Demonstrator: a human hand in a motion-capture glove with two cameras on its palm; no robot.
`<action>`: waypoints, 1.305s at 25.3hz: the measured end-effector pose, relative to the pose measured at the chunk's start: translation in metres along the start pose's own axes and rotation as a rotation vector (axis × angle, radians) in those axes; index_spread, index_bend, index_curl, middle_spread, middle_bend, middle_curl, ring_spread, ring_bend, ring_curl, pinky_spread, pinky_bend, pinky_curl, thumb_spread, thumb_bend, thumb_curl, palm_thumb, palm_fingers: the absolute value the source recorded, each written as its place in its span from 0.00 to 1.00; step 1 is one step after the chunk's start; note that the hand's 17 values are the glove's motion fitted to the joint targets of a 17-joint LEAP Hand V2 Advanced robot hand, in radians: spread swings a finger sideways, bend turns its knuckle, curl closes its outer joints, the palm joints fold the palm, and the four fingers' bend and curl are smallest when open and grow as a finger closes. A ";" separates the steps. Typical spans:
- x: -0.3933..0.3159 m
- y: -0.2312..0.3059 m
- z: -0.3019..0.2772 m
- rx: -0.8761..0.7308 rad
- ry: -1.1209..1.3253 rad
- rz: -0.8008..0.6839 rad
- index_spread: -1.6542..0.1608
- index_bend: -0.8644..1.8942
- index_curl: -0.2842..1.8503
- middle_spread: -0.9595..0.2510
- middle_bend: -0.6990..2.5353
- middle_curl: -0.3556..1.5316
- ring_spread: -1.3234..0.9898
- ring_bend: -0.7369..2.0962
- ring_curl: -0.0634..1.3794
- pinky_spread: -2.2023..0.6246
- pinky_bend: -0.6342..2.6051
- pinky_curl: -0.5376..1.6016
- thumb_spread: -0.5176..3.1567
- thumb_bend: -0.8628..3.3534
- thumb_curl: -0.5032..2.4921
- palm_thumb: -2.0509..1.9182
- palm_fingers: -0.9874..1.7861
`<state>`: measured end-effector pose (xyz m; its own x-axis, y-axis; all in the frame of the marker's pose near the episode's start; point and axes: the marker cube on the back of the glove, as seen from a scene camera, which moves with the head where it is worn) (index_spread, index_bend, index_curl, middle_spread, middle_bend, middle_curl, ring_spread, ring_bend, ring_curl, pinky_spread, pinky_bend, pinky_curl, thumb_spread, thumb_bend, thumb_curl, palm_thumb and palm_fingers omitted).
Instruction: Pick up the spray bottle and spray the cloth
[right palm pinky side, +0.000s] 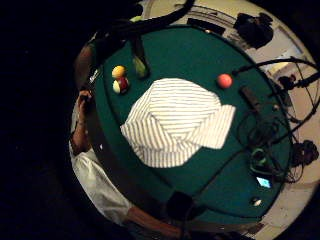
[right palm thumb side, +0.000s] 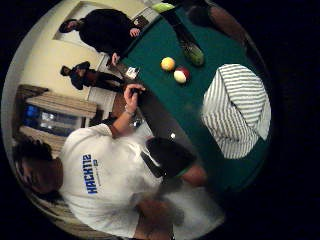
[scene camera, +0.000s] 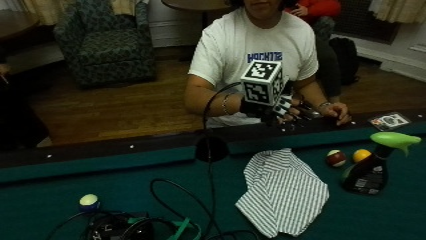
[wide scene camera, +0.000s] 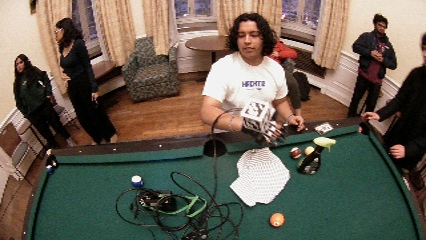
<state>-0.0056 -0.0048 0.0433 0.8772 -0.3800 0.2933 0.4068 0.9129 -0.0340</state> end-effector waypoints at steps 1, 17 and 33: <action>-0.002 0.007 -0.008 0.007 0.019 -0.009 0.68 0.35 0.30 0.63 0.28 0.39 0.51 0.38 0.28 0.83 0.27 0.41 0.39 0.19 0.32 0.62 0.54; -0.001 0.060 -0.057 0.004 0.107 -0.058 0.67 0.35 0.25 0.63 0.28 0.39 0.50 0.39 0.28 0.83 0.28 0.42 0.39 0.20 0.30 0.61 0.53; 0.004 0.062 -0.040 -0.001 0.135 0.002 0.67 0.36 0.24 0.63 0.28 0.38 0.50 0.39 0.28 0.83 0.28 0.42 0.39 0.20 0.29 0.61 0.53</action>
<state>0.0330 0.0447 0.0040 0.9042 -0.3953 0.1617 0.4057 0.9133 -0.0355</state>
